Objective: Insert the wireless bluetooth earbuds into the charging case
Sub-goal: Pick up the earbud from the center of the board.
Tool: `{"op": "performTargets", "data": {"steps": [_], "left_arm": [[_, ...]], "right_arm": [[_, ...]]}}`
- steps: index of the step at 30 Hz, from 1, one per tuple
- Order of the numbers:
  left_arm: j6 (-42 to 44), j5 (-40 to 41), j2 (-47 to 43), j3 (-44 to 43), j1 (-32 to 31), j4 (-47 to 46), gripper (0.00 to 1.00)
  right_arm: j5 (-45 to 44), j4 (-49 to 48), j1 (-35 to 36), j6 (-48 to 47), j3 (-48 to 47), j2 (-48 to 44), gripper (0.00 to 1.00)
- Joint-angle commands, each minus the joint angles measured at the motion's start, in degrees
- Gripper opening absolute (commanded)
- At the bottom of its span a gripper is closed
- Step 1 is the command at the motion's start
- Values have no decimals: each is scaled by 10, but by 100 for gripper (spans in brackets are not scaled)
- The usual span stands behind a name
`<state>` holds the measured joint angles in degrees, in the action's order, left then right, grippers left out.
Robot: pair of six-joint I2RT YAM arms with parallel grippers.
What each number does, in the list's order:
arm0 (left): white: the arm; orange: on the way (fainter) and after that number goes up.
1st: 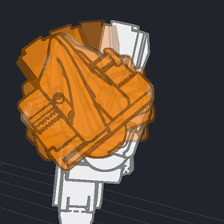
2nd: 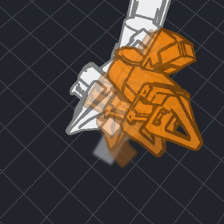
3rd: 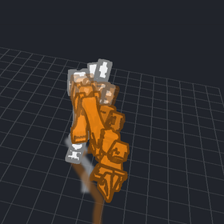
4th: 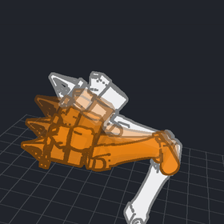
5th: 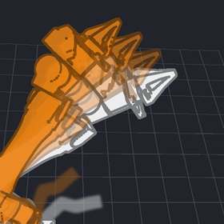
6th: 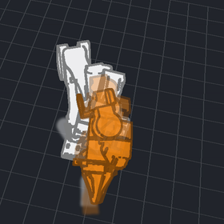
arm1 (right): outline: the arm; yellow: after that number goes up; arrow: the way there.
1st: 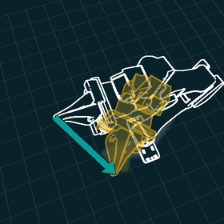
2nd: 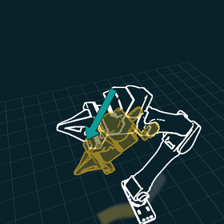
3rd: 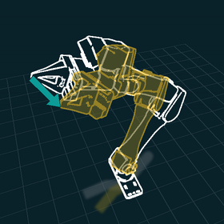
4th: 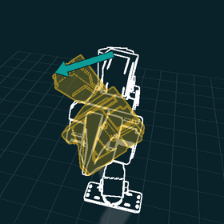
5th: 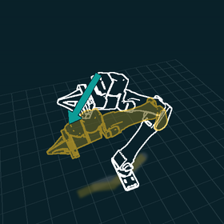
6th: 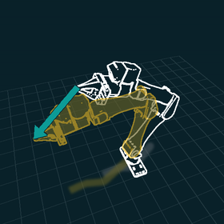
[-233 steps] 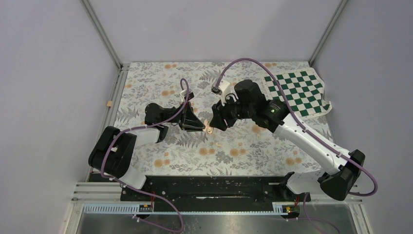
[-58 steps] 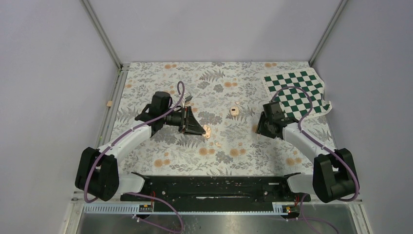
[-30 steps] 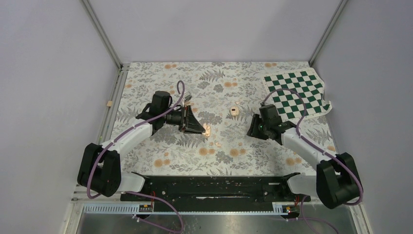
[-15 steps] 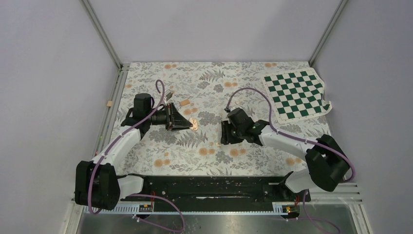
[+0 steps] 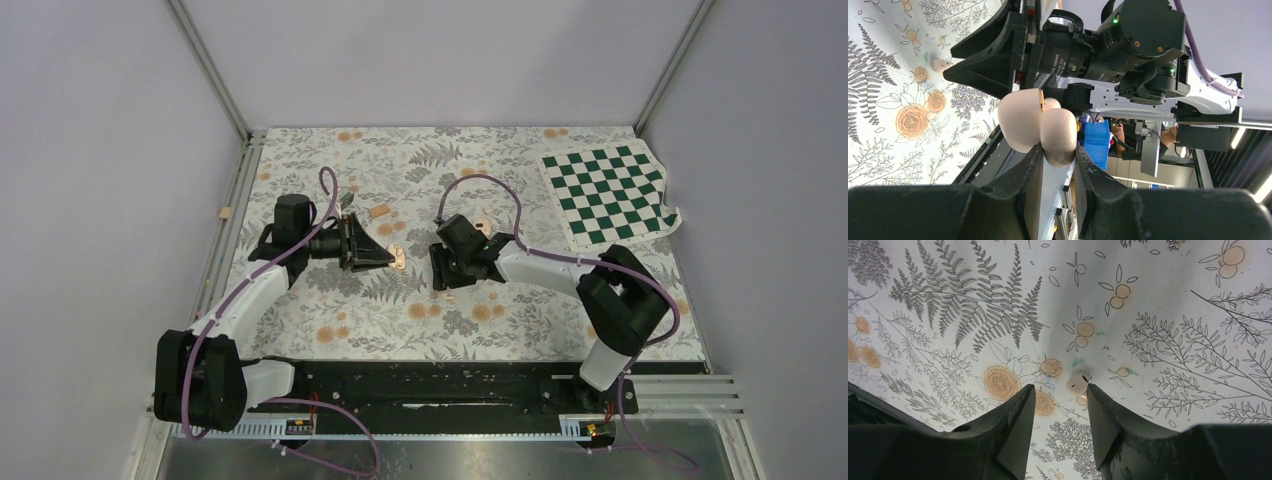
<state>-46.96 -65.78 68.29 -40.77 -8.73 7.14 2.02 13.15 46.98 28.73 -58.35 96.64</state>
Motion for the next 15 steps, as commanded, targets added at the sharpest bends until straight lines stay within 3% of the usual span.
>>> {"op": "performTargets", "data": {"steps": [1,15], "left_arm": [[1,-24,-11,4,6,-30,0],[2,-32,-6,7,10,-40,0]], "right_arm": [[-17,20,7,-11,-28,25,50],[-81,56,36,-5,-31,43,41]]}}
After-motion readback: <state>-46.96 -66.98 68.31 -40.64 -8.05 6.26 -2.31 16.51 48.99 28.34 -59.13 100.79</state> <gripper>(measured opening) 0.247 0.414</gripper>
